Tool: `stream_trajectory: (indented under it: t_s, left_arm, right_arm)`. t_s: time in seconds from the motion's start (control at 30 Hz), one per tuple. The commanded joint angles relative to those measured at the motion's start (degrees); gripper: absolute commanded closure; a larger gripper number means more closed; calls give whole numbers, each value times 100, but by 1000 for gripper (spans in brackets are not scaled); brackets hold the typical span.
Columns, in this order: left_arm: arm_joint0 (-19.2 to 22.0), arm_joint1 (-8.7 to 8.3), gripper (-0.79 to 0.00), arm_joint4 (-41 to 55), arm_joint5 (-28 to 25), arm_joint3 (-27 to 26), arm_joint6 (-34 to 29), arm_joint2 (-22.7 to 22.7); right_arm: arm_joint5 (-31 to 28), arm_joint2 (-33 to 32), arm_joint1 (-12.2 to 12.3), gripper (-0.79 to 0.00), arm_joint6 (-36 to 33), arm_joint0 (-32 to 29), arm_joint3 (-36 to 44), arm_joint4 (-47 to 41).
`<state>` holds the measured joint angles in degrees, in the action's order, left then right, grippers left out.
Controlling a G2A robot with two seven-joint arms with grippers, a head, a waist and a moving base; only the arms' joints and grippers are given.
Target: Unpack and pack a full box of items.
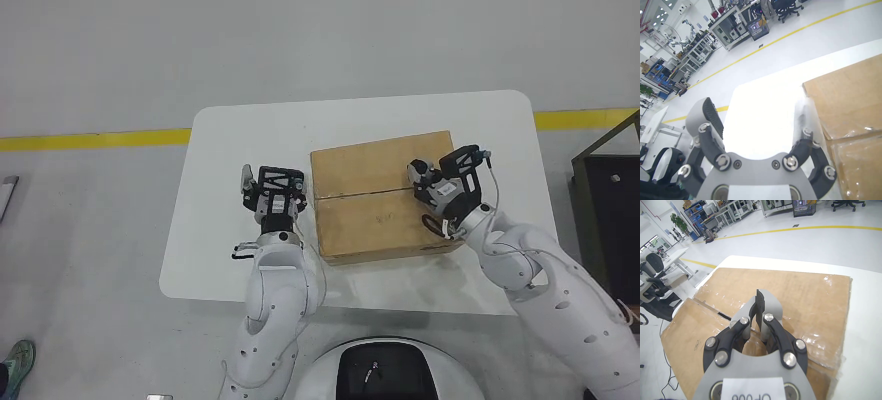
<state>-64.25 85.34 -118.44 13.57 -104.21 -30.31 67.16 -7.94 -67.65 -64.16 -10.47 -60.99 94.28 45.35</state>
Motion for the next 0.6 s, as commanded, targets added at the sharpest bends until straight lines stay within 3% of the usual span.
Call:
stream_trajectory:
  t_s: [0.0, 0.27, 0.57]
  left_arm:
    - [65, 20, -785, 43, -64, -70, -21, -62]
    - [416, 112, -785, 124, -364, -171, -155, -354]
    - [769, 222, -785, 77, -634, -50, -246, -730]
  right_arm:
    - [10, -11, -8, 0, 1, -13, 10, 9]
    - [177, -243, -33, 0, 311, -96, 283, 20]
    - [738, -1466, 26, 0, 1075, -519, 604, -128]
